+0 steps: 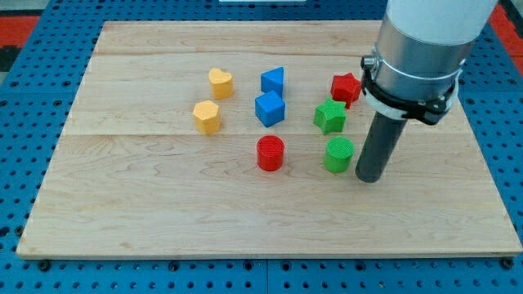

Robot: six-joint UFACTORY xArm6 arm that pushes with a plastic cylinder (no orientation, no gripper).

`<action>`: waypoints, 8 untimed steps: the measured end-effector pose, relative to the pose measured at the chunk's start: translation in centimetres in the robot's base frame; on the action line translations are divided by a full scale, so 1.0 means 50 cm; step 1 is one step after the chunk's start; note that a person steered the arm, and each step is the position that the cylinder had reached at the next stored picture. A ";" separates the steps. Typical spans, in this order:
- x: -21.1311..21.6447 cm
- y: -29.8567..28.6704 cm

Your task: Push the green circle towards the green star

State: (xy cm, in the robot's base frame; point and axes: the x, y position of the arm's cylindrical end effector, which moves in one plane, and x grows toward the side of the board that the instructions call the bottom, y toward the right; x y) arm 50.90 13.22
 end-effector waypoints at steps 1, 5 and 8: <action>-0.038 -0.023; -0.015 0.072; -0.086 0.118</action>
State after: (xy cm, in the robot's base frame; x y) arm 46.58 19.11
